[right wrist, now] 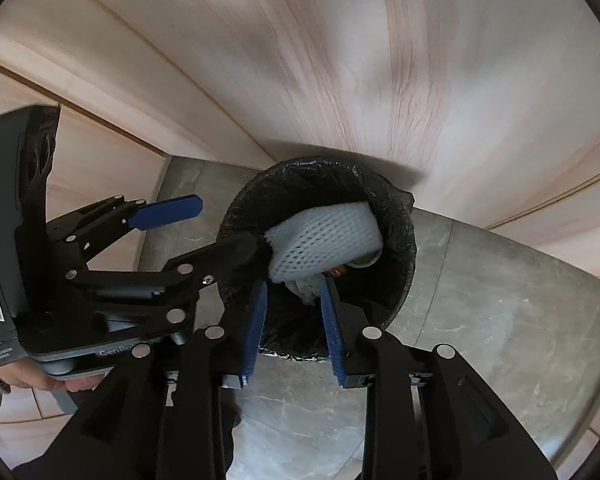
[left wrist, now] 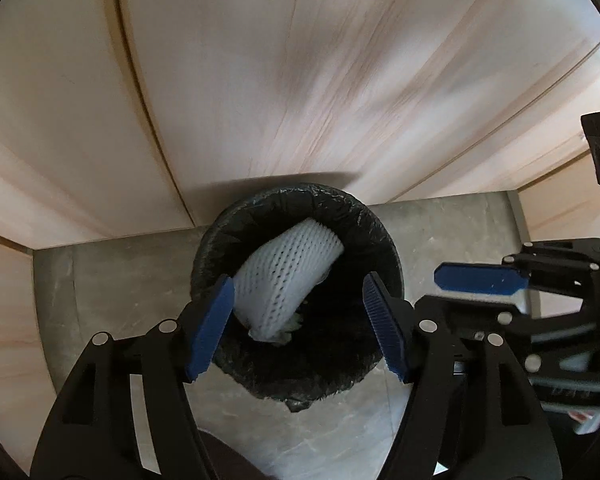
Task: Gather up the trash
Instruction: 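Carry foam net and black bag down to the bin and release them, then raise both open tools back over the counter toward the can lid and plastic lid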
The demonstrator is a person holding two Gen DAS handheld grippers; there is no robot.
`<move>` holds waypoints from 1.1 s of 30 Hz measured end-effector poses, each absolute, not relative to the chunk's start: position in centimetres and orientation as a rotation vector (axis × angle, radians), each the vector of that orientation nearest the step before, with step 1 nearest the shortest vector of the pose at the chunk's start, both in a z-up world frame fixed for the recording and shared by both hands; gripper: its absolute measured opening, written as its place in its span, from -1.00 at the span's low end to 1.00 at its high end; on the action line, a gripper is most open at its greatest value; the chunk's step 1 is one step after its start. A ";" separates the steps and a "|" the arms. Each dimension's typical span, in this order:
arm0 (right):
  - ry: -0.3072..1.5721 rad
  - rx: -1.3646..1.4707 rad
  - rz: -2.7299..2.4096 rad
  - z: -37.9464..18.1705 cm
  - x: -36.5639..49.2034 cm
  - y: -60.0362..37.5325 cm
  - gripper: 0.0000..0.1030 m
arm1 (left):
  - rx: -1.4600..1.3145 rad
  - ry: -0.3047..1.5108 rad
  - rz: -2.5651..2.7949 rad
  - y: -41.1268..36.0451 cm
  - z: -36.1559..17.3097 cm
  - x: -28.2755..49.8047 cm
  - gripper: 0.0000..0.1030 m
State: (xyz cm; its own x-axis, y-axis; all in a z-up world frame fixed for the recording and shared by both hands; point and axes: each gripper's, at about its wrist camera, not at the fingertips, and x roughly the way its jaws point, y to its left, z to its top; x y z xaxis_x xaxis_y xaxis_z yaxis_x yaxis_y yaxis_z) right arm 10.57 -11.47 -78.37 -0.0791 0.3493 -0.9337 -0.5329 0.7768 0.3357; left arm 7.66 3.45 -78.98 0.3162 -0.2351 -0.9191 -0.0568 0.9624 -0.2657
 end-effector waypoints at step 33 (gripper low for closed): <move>1.208 -0.184 0.901 -54.2 10.6 -14.3 -0.50 | -0.307 0.993 -0.076 4.7 -56.3 2.9 0.30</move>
State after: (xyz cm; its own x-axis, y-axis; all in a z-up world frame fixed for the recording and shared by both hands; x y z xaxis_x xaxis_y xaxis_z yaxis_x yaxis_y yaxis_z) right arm 10.61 -14.30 -54.20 0.0669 0.5010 -0.8629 -0.6842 0.6525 0.3258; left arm 2.93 4.68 -56.30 0.5472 -0.2026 -0.8121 -0.0761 0.9542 -0.2893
